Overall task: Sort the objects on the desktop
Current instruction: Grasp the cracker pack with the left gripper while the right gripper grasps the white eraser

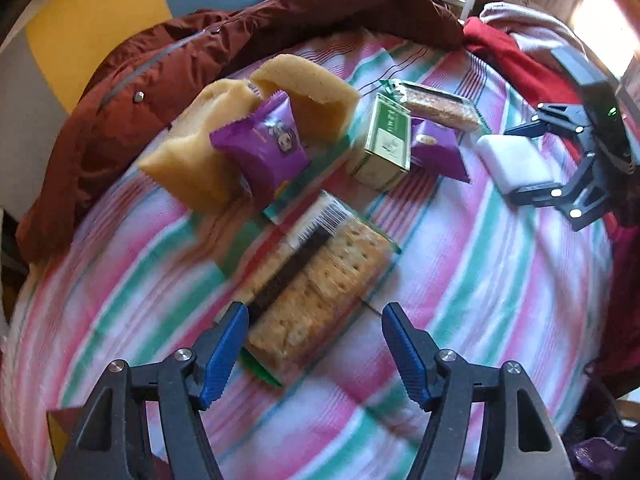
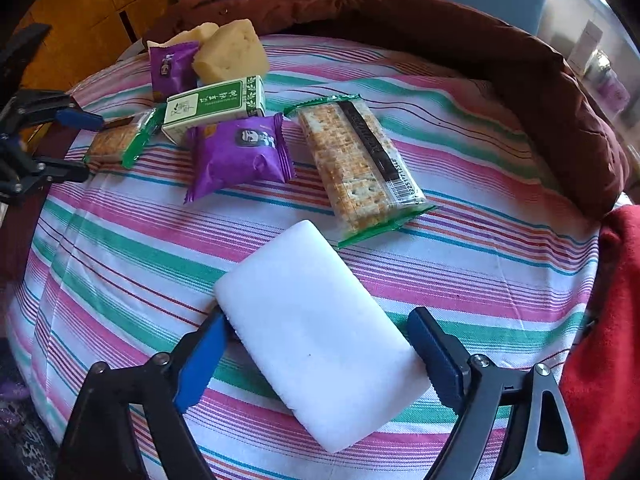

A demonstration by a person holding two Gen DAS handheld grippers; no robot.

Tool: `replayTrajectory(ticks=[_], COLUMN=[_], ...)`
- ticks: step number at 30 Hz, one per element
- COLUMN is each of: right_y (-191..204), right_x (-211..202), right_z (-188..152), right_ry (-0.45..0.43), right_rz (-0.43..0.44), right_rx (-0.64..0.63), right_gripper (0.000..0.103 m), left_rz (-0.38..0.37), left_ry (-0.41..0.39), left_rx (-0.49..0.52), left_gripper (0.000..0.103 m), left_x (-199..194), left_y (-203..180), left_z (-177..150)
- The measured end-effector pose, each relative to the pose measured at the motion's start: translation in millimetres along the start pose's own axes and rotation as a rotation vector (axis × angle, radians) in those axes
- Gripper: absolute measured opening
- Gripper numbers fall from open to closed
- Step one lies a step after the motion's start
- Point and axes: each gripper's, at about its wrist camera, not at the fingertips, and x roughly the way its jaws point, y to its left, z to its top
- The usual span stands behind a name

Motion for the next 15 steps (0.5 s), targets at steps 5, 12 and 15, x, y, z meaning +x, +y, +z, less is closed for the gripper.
replayTrajectory(ticks=[5, 12, 15], right_y=[-3.6, -10.1, -13.0], right_x=[-1.8, -3.7, -4.8], right_z=[-2.4, -3.8, -4.4], right_ry=[0.000, 0.001, -0.001], right_rz=[0.002, 0.004, 0.001], right_rx=[0.000, -0.001, -0.005], right_gripper=[0.091, 0.092, 0.092], left_rz=[-0.023, -0.051, -0.060], left_ry=[-0.002, 0.018, -0.004], left_rx=[0.002, 0.016, -0.019], left_gripper=[0.070, 0.069, 0.062], left_x=[5.9, 19.1, 17.6], left_y=[7.1, 8.7, 9.6], left_z=[10.0, 16.9, 15.5])
